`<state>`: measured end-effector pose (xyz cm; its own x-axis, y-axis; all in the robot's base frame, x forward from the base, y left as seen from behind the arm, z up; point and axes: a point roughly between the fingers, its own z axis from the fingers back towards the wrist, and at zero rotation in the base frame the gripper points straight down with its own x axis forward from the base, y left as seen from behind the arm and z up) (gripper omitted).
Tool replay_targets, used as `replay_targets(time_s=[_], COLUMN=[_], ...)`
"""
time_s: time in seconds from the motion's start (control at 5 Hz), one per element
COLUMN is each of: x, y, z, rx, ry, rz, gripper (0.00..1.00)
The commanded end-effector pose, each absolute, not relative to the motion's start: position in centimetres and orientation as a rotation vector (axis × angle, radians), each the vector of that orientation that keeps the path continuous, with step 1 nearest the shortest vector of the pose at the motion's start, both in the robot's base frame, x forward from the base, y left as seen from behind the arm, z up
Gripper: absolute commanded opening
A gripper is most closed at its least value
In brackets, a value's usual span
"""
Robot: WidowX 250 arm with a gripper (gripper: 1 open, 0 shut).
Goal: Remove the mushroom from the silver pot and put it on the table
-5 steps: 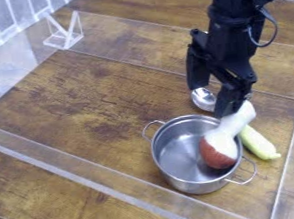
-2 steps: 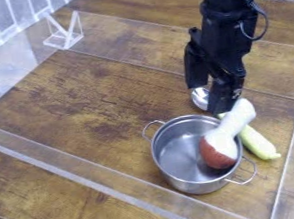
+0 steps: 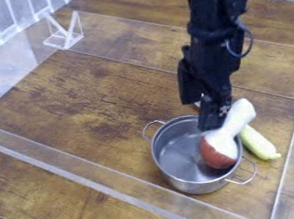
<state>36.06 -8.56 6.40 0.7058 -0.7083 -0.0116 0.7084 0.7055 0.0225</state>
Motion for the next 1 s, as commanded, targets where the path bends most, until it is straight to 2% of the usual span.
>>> replay_targets(time_s=[0.0, 0.4, 0.6, 0.8], x=[36.7, 37.2, 37.4, 37.6], y=[-7.1, -6.7, -7.4, -8.0], z=[9.0, 8.8, 9.3, 10.0], rx=[0.039, 0.044, 0.039, 0.038], ry=[-0.092, -0.077, -0.08, -0.082], rz=[-0.759, -0.659, -0.681, -0.705], gripper=[1.0, 1.0, 0.0, 0.0])
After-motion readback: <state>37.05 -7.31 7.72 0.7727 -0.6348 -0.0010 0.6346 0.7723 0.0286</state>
